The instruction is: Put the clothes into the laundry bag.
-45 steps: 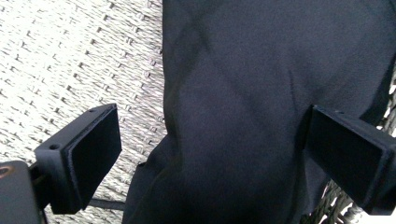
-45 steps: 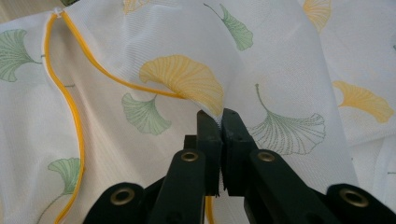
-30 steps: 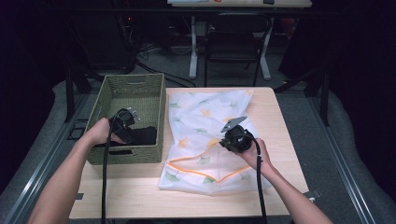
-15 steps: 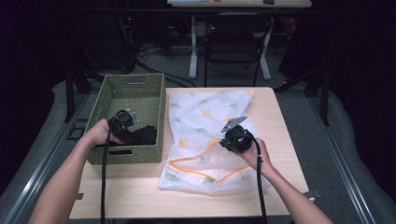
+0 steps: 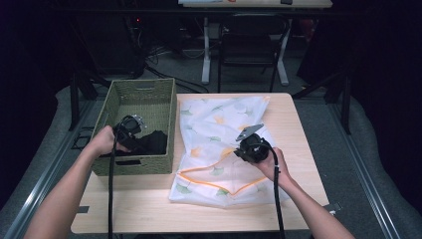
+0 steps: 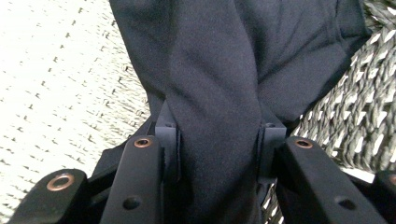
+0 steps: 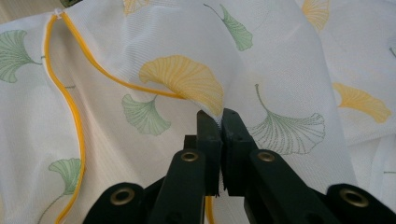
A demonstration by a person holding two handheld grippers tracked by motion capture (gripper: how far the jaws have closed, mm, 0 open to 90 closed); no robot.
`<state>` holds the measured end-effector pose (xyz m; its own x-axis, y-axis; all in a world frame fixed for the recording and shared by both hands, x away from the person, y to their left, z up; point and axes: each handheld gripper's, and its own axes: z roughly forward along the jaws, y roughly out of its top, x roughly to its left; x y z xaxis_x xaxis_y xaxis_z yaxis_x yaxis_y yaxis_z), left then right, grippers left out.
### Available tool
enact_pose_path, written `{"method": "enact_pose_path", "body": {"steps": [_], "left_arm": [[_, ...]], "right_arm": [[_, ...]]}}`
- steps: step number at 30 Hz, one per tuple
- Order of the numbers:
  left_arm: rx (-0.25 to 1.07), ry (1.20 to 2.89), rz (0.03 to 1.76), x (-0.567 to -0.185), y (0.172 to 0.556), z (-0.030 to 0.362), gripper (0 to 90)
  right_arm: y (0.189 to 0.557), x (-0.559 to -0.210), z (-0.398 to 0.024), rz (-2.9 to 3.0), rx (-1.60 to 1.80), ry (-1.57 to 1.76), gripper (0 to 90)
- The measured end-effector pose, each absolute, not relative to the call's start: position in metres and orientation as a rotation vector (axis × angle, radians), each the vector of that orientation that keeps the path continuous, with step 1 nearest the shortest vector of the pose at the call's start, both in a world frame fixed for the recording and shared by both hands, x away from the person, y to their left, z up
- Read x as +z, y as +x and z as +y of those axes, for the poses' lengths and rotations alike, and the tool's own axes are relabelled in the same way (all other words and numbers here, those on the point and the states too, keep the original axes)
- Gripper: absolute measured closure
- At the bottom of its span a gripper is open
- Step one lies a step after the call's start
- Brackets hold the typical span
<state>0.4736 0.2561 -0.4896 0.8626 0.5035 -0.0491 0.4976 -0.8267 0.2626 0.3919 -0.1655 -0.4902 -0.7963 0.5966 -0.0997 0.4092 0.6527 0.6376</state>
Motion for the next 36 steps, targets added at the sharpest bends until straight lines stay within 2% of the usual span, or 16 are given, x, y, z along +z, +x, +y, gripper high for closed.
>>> {"method": "enact_pose_path", "body": {"steps": [36], "left_arm": [[0.240, 2.713, 0.891, -0.417, 0.462, 0.256, 65.2]], "right_arm": [[0.391, -0.489, -0.167, 2.565, 0.888, 0.812, 87.7]]}}
